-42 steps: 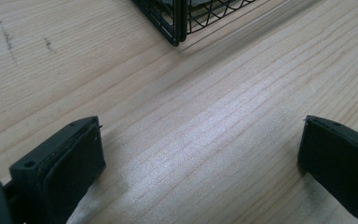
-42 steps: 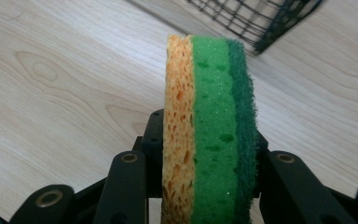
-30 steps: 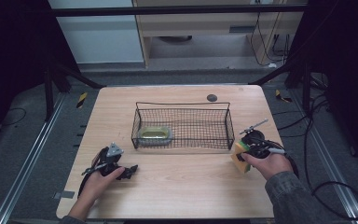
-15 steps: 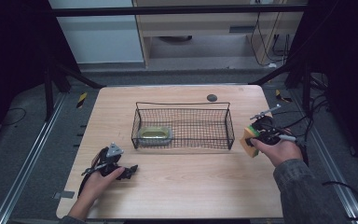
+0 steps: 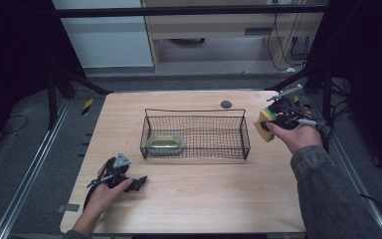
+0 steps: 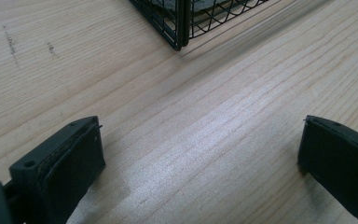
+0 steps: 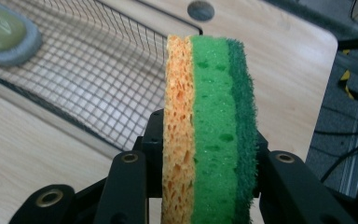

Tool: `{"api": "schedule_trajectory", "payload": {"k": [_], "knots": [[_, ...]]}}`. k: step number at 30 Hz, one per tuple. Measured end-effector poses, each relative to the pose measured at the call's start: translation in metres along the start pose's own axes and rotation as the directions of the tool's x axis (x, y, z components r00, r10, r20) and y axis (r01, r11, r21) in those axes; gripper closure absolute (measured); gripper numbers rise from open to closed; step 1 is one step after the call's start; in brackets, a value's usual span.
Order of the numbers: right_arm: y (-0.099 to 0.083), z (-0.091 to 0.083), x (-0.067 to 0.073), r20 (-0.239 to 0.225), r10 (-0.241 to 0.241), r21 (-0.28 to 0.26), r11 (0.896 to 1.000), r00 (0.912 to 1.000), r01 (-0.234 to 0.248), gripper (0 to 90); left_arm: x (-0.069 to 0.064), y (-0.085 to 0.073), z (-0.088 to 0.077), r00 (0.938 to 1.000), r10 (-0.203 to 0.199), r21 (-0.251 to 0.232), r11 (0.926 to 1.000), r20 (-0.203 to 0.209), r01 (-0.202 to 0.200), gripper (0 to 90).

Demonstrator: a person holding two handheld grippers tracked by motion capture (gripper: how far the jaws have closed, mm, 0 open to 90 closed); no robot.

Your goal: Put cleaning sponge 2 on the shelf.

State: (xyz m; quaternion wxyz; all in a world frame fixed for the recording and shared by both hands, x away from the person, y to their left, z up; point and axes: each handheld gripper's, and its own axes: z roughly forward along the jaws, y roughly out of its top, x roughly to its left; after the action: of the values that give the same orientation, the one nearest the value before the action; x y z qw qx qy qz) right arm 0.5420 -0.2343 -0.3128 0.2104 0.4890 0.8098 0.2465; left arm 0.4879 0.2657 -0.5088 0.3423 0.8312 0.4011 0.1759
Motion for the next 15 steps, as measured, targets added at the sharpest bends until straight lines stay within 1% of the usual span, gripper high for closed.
{"api": "schedule_trajectory", "payload": {"k": [4, 7, 10, 15], "knots": [[0.011, 0.001, 0.005, -0.003, -0.018, -0.024, 1.0, 0.9998, 0.017, 64.0, 0.0, 0.0, 0.0, 1.0, 0.002, 0.004, 1.0, 0.0, -0.002, 0.0], [0.018, 0.007, 0.011, -0.007, -0.036, -0.024, 0.999, 0.9993, 0.035, 64.0, 0.0, 0.0, 0.0, 1.0, 0.001, 0.002, 1.0, 0.001, -0.001, 0.0], [0.023, 0.012, 0.016, -0.017, -0.035, -0.027, 0.999, 0.9993, 0.034, 64.0, 0.0, 0.0, 0.0, 1.0, 0.0, 0.003, 1.0, 0.001, 0.0, 0.0], [0.033, 0.024, 0.026, -0.028, -0.064, -0.029, 0.998, 0.9976, 0.063, 64.0, 0.0, 0.0, 0.0, 1.0, 0.001, 0.003, 1.0, 0.001, -0.001, 0.0]]}}
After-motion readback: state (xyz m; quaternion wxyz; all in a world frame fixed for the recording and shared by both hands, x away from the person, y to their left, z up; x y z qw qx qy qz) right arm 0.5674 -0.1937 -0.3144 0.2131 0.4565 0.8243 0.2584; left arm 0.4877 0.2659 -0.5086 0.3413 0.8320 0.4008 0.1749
